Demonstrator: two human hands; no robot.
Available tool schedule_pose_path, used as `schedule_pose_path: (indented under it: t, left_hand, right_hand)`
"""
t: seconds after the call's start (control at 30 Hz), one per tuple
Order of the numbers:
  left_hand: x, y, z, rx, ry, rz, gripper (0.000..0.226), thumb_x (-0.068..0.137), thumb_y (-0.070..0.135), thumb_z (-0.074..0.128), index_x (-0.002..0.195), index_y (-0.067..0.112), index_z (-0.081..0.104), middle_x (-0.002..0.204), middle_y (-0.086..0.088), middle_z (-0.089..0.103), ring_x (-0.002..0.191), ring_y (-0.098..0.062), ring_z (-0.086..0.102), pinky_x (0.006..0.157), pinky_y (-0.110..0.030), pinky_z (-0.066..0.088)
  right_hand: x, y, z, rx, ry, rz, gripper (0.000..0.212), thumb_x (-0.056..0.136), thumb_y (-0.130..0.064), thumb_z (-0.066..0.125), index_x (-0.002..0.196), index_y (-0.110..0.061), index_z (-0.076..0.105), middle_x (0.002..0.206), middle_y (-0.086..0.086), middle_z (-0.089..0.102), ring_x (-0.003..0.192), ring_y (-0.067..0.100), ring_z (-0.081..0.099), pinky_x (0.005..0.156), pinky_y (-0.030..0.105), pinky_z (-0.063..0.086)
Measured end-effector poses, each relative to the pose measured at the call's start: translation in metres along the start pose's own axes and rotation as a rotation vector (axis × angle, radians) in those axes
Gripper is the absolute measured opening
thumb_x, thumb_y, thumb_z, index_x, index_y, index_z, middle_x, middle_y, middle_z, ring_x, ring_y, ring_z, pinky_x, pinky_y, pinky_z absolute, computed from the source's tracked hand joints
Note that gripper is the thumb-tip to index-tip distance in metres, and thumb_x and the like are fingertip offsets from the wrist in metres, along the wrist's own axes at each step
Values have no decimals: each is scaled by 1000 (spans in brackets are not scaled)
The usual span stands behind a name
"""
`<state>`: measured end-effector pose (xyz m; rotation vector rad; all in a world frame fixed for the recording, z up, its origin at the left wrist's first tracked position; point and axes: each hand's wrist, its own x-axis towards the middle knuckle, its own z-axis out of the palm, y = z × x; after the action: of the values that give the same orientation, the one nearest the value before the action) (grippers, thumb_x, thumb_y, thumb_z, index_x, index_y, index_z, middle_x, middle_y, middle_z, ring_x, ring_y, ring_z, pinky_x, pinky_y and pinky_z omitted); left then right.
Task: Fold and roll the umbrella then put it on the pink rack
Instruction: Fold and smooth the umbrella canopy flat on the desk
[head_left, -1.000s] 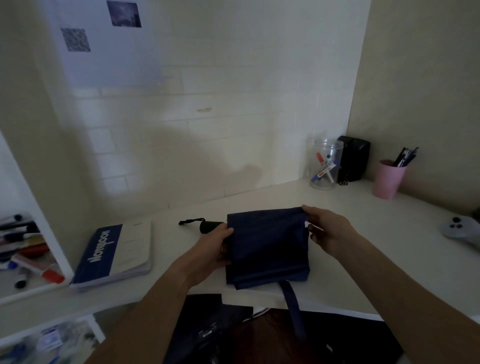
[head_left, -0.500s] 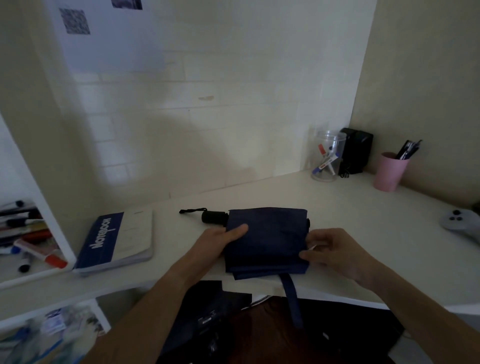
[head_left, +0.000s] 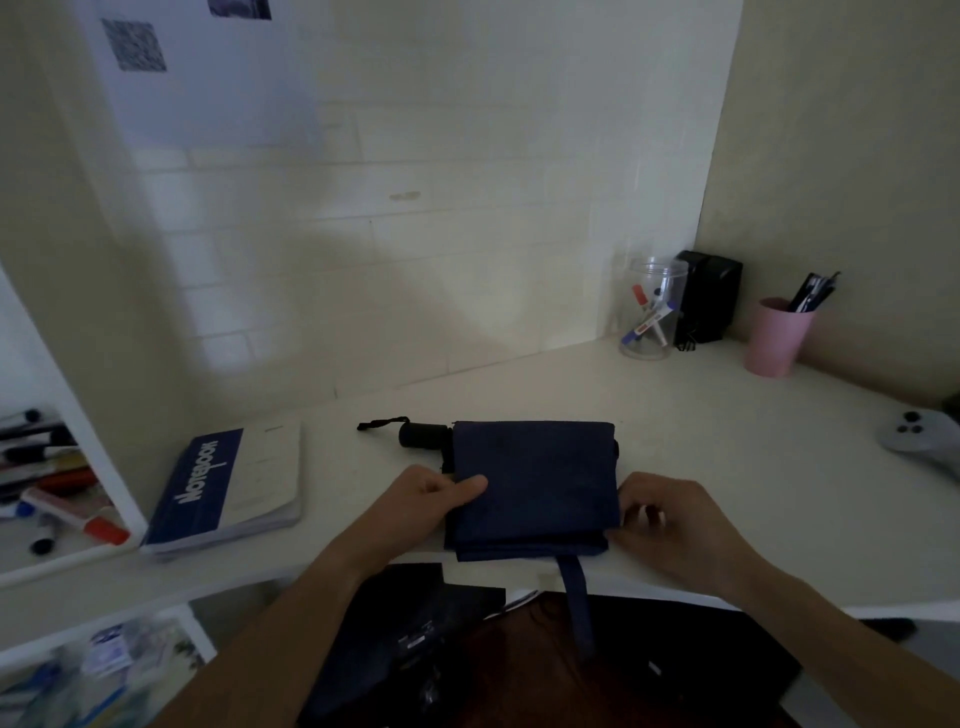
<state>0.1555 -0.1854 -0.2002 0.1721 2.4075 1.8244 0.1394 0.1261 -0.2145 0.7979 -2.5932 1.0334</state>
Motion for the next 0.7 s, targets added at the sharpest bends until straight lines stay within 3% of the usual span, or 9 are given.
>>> schedule_pose_path:
  t: [0.07,0.13,0.23,0.3,0.37,0.43,0.53,0.63,0.7]
  left_hand:
    - [0,-3,1,66,19,8,39,96,24,69,62,6,78,105,2,79,103,-9,72,89,-19,52]
    - [1,-6,0,108,31,28,33,95,15,69,67,0,79,110,8,77,106,-5,71,86,-14,51]
    - [2,-8,0,158,33,37,36,93,11,71,61,-4,74,97,14,77,96,-2,72,79,-12,51]
    - [2,-7,1,197,20,36,45,94,11,70,49,7,67,81,21,75,84,3,71,72,-9,48]
    - [1,-6,1,201,7,30,46,95,11,69,49,6,63,75,23,73,80,6,69,70,-7,47]
    - [2,-5,-1,193,0,20,43,95,15,69,56,-5,67,84,19,76,90,2,71,74,-9,48]
    - [3,-7,-3,218,0,34,44,94,20,71,56,-3,68,99,10,77,99,-5,72,82,-20,52]
    - [2,-10,-7,335,16,90,58,89,34,75,48,5,47,107,-1,74,96,-19,72,86,-45,52]
    - [-1,-13,-9,443,34,91,55,88,35,76,44,14,51,121,10,67,101,-8,68,93,-36,52]
  right_hand:
    - [0,3,-1,-73,-22,-38,37,74,-7,82,70,-38,63,73,-18,64,67,-3,59,58,9,39]
    - [0,1,-3,-152,-56,-90,28,74,-13,80,71,-35,63,74,-26,59,71,-8,57,63,11,41]
    - [0,-9,-16,-326,-85,-106,11,74,-45,71,78,-38,62,83,-27,56,79,-5,54,70,21,45]
    - [0,-25,-28,-383,5,-128,30,70,-54,72,92,-39,60,93,-24,56,85,0,56,72,23,49]
    - [3,-40,-33,-351,17,-193,45,70,-50,76,109,-37,57,105,-25,54,94,0,55,78,19,49]
    - [7,-48,-26,-394,-95,-252,50,74,-47,72,121,-37,56,113,-26,54,99,-5,52,83,14,46]
    - [4,-39,-9,-380,-201,-244,35,80,-25,72,113,-35,63,102,-20,63,90,-2,57,78,18,48]
    - [-3,-29,1,-395,-178,-314,22,82,-12,73,99,-27,74,95,-13,69,83,6,64,72,25,55]
    - [-4,-28,5,-424,-196,-364,18,83,-13,74,94,-26,76,93,-12,69,82,8,63,68,26,56]
